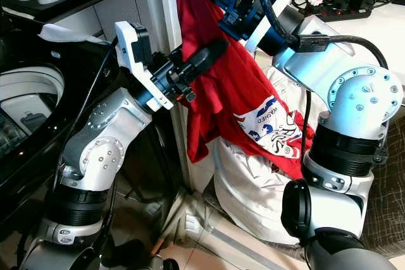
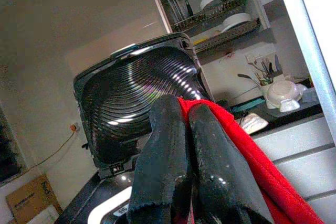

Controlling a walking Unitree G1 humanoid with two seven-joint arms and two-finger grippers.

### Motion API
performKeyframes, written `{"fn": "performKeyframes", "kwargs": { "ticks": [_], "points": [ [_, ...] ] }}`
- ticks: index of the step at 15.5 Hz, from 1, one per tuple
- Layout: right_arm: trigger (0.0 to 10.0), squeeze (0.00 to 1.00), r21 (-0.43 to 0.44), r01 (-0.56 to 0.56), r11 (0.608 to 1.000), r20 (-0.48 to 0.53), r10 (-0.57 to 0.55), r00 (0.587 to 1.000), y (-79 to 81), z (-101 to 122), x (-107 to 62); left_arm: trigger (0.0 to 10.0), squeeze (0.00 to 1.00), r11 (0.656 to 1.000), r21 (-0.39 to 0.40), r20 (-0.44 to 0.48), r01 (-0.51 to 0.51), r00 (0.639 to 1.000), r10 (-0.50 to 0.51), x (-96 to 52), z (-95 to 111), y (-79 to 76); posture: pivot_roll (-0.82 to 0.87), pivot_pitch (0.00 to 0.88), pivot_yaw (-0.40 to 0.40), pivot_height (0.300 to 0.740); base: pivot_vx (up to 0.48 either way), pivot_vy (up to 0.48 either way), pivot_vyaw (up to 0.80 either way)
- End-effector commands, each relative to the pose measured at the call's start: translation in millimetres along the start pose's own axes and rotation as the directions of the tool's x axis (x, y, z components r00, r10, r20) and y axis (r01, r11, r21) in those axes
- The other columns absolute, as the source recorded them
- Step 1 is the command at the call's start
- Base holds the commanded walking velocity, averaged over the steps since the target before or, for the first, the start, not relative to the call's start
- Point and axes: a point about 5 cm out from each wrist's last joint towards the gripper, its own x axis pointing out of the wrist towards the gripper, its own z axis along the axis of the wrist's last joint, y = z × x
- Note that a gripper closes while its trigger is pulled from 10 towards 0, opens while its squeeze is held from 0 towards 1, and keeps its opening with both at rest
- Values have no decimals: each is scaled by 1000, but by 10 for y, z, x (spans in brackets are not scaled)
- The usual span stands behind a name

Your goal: Clothes washing

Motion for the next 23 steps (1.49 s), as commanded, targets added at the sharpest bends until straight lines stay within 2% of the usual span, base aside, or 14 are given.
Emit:
{"fn": "performKeyframes", "kwargs": {
  "ticks": [1, 7, 8, 9, 10, 11, 12, 15, 16, 17, 19, 21, 22, 23],
  "points": [
    [0, 0, -24, -28, 999, 11, 28, 1000, 56, 64, 48, 0, 0, 1000, 13, 11, 2, 1000, -2, -3, 30, 24, 7, 0, 78, 740, 0, 0, 0],
    [1176, 0, -24, -29, 999, 11, 29, 1000, 51, 64, 53, 0, 0, 1000, 27, 20, -10, 1000, 9, -13, 43, 57, 12, 0, 79, 740, 0, 0, 0],
    [3686, 0, -28, -23, 999, 12, 23, 1000, 48, 60, 55, 0, 0, 999, 45, 22, -22, 1000, 21, -21, 60, 82, 12, 0, 79, 740, 0, 0, 0],
    [10000, 0, -31, -16, 999, 13, 17, 1000, 42, 57, 56, 0, 0, 998, 50, 23, -25, 999, 23, -28, 71, 101, 14, 0, 82, 740, 0, 0, 0],
    [10000, 0, -11, -19, 1000, 23, 19, 1000, 34, 61, 54, 0, 0, 996, 77, 25, -34, 999, 32, -48, 107, 154, 14, 0, 85, 740, 0, 0, 0],
    [10000, 800, -2, -26, 1000, 29, 26, 999, 36, 66, 49, 0, 0, 994, 96, 26, -48, 999, 45, -62, 131, 191, 14, 0, 85, 740, 0, 0, 0],
    [10000, 1000, 13, -34, 999, 42, 34, 999, 40, 81, 32, 0, 0, 987, 144, 29, -77, 997, 73, -95, 201, 279, 12, 0, 88, 740, 0, 0, 0],
    [10000, 1000, -7, -44, 999, 67, 45, 997, 74, 138, -51, 0, 0, 886, 386, 80, -255, 967, 244, -138, 692, 649, 14, 0, 87, 740, 0, 0, 0],
    [10000, 345, -24, -38, 999, 74, 40, 996, 81, 163, -84, 0, 0, 777, 530, 127, -339, 938, 322, -146, 1001, 806, 14, 0, 87, 740, 0, 0, 0],
    [10000, 0, -38, -37, 999, 75, 39, 996, 89, 176, -110, 0, 0, 636, 659, 189, -402, 907, 377, -159, 1321, 924, 24, 0, 84, 740, 0, 0, 0],
    [10000, 0, -90, -37, 995, 52, 41, 998, 127, 150, -163, 0, 0, -22, 852, 485, -524, 770, 415, -260, 2419, 996, 23, 0, 91, 740, 0, 0, 0],
    [10000, 0, -116, -22, 993, 13, 24, 1000, 134, 55, -166, 0, 0, -352, 791, 606, -501, 723, 333, -296, 2844, 864, 23, 0, 97, 740, 0, 0, 0],
    [10000, 0, -135, -7, 991, -12, 6, 1000, 134, -17, -153, 0, 0, -454, 758, 628, -468, 712, 315, -304, 2893, 859, 23, 0, 97, 740, 0, 0, 0],
    [10000, 0, -142, 1, 990, -28, -5, 1000, 133, -69, -137, 0, 0, -493, 756, 620, -430, 713, 328, -311, 2835, 921, 25, 0, 100, 740, 0, 0, 0]
  ]
}}
